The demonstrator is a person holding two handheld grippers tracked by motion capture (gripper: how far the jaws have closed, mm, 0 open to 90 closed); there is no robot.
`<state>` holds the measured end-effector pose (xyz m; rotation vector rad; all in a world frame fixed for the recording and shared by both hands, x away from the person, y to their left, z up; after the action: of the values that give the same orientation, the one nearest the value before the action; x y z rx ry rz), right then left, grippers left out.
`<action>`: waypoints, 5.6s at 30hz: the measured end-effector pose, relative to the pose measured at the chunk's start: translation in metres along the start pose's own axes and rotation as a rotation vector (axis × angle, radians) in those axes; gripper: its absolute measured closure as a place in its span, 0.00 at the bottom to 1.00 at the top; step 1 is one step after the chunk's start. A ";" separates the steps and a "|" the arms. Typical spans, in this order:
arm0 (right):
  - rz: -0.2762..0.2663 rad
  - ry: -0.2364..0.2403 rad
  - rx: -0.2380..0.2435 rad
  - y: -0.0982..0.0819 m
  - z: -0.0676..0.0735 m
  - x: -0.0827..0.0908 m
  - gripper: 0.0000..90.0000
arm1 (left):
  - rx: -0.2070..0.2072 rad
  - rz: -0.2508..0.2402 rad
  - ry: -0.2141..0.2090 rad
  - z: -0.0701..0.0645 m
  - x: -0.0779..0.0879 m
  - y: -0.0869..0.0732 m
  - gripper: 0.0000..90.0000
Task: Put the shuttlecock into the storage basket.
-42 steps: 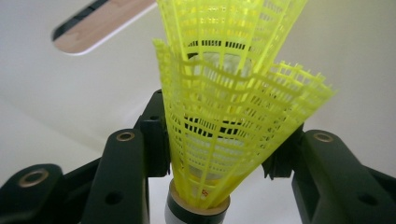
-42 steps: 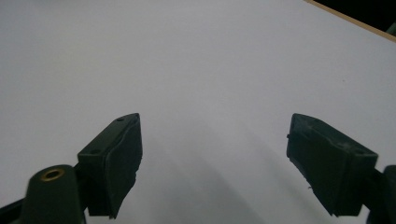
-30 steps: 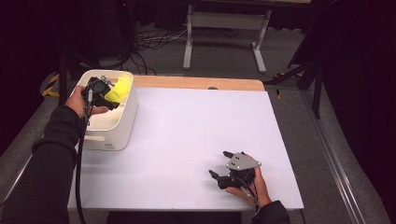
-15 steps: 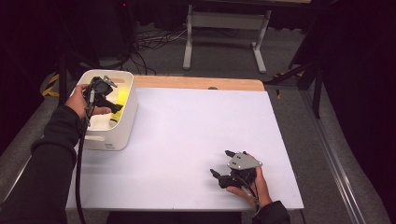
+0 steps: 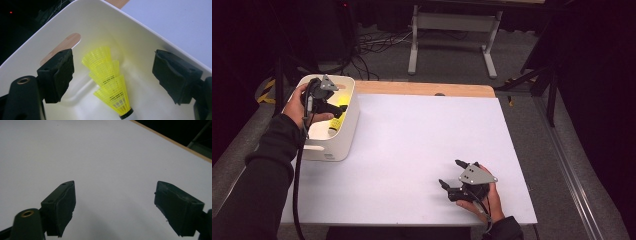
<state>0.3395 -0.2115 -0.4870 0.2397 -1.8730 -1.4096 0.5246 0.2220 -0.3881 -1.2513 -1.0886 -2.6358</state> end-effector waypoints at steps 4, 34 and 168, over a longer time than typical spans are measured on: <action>0.007 -0.022 0.008 0.002 0.001 -0.001 0.20 | -0.008 -0.026 0.030 0.001 0.012 0.001 0.20; -0.011 -0.046 0.012 0.005 -0.005 0.004 0.20 | 0.022 -0.231 0.041 -0.014 0.045 -0.016 0.17; 0.019 -0.002 0.077 0.005 0.021 -0.001 0.20 | -0.215 -0.483 -0.144 -0.198 0.040 -0.082 0.09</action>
<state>0.3270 -0.1936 -0.4850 0.2581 -1.9289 -1.3268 0.3402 0.1752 -0.4939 -1.3824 -1.3005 -3.1290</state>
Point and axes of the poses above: each handheld gripper's, and its own axes: x roughly backward along the jaws, y roughly out of its top, z roughly to its left, the point moved 3 cm from there along -x, roughly forward along the jaws, and after that the axes turned 10 degrees about -x, right-handed, at the moved point
